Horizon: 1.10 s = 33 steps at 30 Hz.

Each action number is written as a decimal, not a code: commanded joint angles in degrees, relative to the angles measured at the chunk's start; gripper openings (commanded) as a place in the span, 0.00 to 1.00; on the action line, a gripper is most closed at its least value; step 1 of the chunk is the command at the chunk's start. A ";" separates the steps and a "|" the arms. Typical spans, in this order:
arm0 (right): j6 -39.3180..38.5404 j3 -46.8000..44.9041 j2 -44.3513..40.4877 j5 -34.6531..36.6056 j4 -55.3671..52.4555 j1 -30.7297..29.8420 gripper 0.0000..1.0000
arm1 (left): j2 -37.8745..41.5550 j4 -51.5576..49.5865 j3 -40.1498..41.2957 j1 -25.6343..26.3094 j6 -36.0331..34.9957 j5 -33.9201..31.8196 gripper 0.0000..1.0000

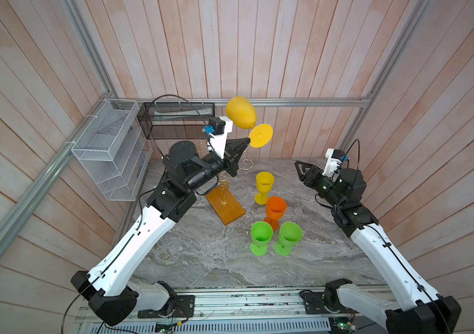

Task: Take the wine glass off the wine glass rack
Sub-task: Pick up the wine glass from the wine glass rack.

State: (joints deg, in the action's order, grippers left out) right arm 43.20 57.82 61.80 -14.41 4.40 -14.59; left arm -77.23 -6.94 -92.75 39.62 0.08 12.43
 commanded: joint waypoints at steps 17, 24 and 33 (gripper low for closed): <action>20.65 -2.30 -0.45 -15.75 -1.89 12.62 0.49 | -9.52 17.93 9.63 12.39 -38.47 -26.18 0.00; 24.30 -2.19 0.67 -18.43 -0.39 14.58 0.50 | -14.92 20.95 9.39 14.57 -48.39 -31.38 0.00; 26.14 -2.45 1.04 -19.04 0.68 15.27 0.50 | -22.01 26.13 9.17 18.13 -59.83 -37.18 0.00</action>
State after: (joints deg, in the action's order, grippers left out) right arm 68.18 55.75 62.57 -32.05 3.18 0.23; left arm -98.10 14.79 -83.55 57.41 -53.91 -21.58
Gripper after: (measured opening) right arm 0.495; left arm 0.056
